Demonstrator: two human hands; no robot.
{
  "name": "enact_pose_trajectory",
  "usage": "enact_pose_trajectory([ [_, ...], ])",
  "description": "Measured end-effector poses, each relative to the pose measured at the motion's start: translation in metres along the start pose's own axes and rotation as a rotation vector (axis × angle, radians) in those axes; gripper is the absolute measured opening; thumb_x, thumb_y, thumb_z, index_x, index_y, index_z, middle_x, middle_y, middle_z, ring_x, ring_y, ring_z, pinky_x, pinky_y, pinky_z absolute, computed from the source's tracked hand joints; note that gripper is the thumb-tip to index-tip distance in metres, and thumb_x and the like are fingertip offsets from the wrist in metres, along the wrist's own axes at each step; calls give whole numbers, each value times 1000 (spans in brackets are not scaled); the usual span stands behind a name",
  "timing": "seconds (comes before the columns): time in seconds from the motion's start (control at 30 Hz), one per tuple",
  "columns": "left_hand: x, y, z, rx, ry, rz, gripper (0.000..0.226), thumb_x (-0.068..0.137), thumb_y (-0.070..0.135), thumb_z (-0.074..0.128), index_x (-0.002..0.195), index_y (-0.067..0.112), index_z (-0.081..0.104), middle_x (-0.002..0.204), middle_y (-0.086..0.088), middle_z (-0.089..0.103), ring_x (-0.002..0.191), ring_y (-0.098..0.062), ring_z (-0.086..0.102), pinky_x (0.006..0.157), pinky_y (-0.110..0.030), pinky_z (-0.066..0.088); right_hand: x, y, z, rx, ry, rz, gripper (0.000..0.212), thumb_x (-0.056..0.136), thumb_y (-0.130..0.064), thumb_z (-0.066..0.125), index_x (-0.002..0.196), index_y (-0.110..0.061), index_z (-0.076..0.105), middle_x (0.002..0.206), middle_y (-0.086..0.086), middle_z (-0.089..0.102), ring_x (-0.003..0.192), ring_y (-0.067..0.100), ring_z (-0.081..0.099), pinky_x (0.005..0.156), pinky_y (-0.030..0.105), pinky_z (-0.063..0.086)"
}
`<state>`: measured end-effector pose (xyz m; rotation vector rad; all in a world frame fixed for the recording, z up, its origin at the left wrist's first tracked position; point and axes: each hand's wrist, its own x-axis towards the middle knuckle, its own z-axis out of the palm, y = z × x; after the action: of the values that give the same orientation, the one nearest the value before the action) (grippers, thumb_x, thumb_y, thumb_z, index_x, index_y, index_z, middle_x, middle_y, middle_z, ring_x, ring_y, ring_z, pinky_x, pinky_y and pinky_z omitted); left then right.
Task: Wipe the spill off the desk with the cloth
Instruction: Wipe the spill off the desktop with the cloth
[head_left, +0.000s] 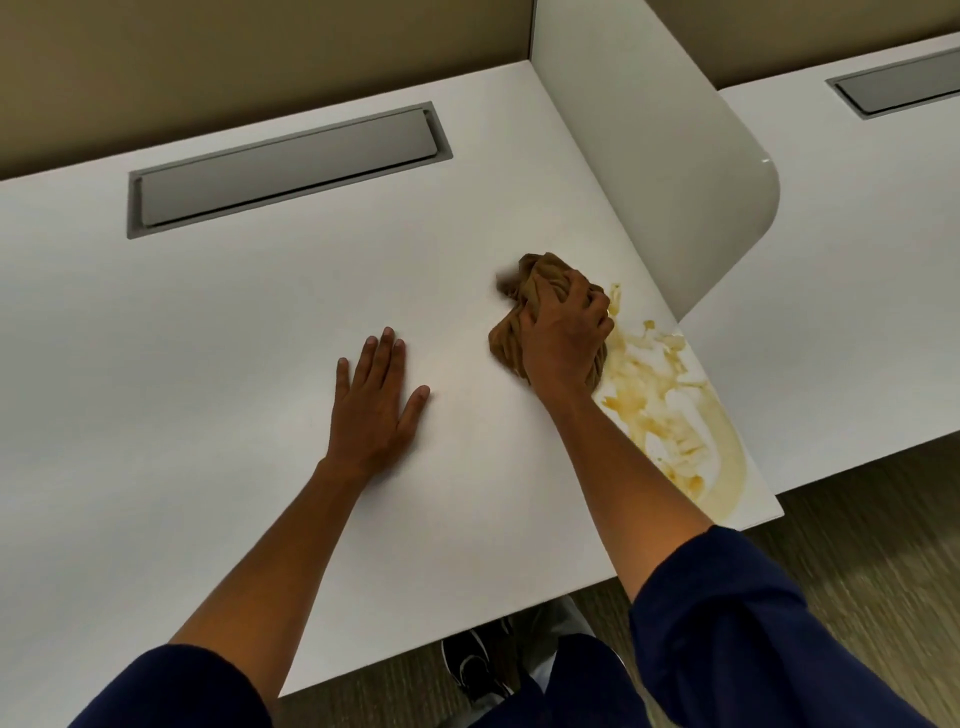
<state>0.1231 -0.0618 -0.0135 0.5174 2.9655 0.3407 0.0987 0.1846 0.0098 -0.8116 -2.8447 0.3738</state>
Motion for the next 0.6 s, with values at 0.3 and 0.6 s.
enact_pose_trajectory([
  [0.3,12,-4,-3,27,17,-21,76,97,59,13,160,16,8,168,0,0,155,-18,0,125,-47,1,56,-5,6,40,28,80,33,99,-39,48,128,-28,59,147,5,41,128,37,39,99,49,34],
  [0.6,12,-5,-3,10,38,-17,70,100,54,19,160,18,10,168,2,0,155,-15,-3,125,-46,0,92,-12,8,49,50,118,32,97,-38,51,124,-25,61,143,5,46,127,36,40,96,48,35],
])
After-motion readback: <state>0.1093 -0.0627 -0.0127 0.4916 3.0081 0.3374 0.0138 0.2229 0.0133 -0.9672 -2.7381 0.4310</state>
